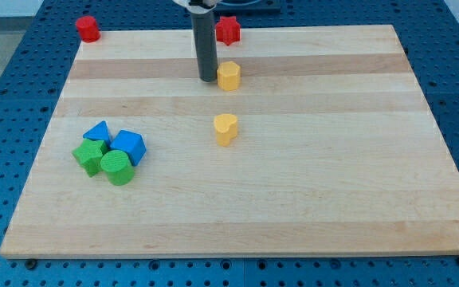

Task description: Push the yellow hexagon diagonally to yellow heart

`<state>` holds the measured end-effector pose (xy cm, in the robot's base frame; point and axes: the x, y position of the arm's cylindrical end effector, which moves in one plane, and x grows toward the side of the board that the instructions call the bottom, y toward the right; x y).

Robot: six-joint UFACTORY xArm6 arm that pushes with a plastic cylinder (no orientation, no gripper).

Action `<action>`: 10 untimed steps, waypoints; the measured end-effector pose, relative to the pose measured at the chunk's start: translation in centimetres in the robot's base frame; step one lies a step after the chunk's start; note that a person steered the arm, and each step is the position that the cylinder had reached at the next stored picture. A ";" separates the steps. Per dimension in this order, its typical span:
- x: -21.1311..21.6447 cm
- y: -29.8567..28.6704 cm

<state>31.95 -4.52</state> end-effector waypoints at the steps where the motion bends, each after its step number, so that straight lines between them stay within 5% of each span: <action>1: 0.0 2.1; 10: 0.5 8.8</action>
